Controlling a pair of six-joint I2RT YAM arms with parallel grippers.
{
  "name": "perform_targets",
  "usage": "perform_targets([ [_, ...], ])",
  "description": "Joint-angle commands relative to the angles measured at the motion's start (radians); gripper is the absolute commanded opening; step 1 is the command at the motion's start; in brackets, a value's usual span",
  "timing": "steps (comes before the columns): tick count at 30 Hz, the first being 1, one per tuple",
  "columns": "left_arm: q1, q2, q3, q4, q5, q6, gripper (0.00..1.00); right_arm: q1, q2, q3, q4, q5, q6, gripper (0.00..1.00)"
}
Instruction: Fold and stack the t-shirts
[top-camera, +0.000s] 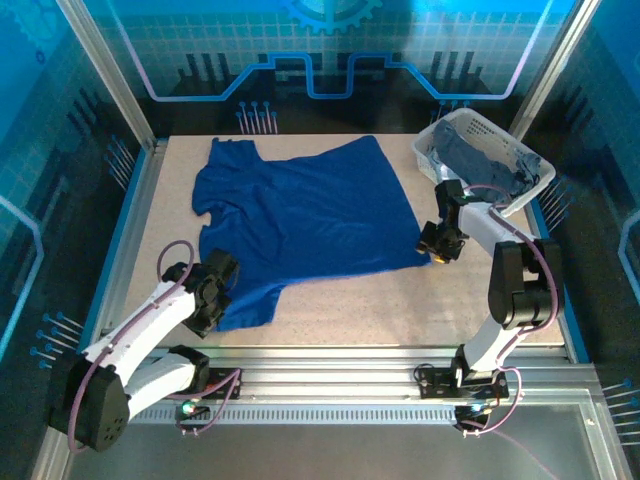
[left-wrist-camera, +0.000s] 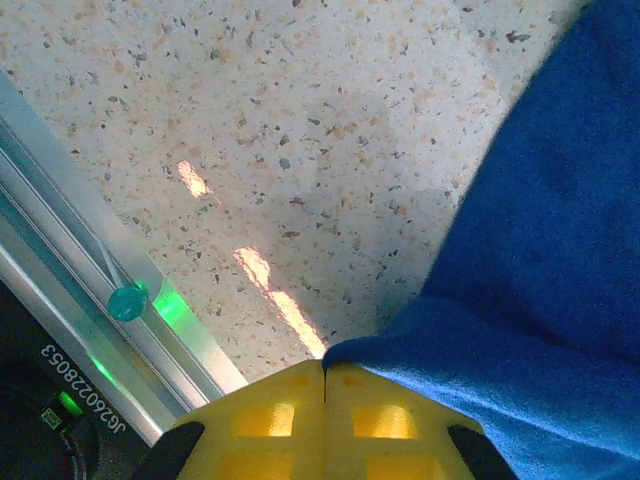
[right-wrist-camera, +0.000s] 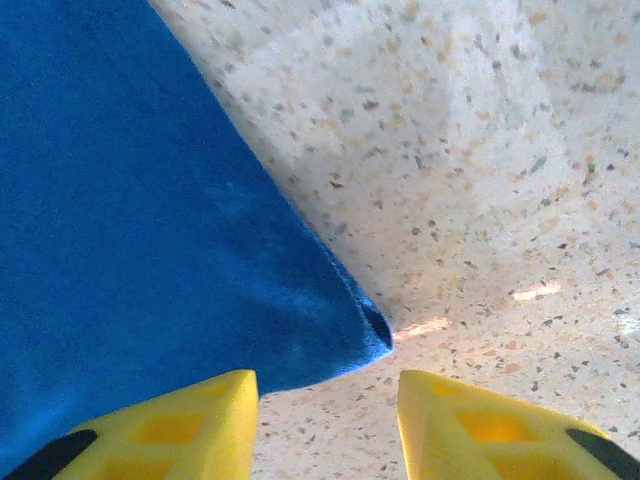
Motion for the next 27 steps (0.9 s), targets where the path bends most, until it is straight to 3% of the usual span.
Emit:
perform_targets([
  [1, -0.006, 0.01, 0.008, -0.003, -0.022, 0.003, 0.0, -0.022, 0.004, -0.046, 0.029, -0.018, 0.009, 0.38],
  [10, -0.006, 0.017, 0.017, 0.005, -0.019, -0.003, 0.0, -0.022, 0.108, -0.013, 0.065, -0.028, 0.012, 0.32],
  [16, -0.006, 0.011, 0.011, 0.027, 0.012, -0.018, 0.0, -0.022, 0.102, 0.013, 0.032, 0.059, 0.037, 0.01],
  [19, -0.006, 0.019, 0.002, 0.065, 0.043, -0.024, 0.0, -0.041, 0.052, -0.027, -0.017, 0.127, 0.083, 0.0],
  [23, -0.007, 0.051, -0.014, 0.143, 0.09, -0.019, 0.0, -0.08, -0.01, -0.101, -0.058, 0.127, 0.128, 0.0],
  [27, -0.015, 0.072, 0.005, 0.137, 0.094, -0.024, 0.0, -0.058, -0.081, -0.14, -0.1, 0.112, 0.135, 0.0],
])
